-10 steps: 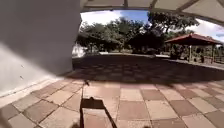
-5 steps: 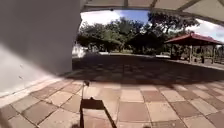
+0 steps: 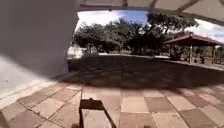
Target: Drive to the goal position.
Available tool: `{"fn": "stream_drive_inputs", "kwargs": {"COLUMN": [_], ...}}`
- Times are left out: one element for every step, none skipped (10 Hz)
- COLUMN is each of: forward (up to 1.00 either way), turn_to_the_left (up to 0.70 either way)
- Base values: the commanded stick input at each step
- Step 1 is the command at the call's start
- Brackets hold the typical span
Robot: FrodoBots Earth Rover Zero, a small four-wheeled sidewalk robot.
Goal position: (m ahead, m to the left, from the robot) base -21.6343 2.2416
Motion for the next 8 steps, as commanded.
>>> {"fn": "stream_drive_inputs", "kwargs": {"forward": [0.7, 0.7, 0.7, 0.7, 0.7, 0.7, 0.7, 0.7], "turn_to_the_left": [-0.35, -0.35, -0.35, -0.35, -0.35, -0.35, -0.35, -0.35]}}
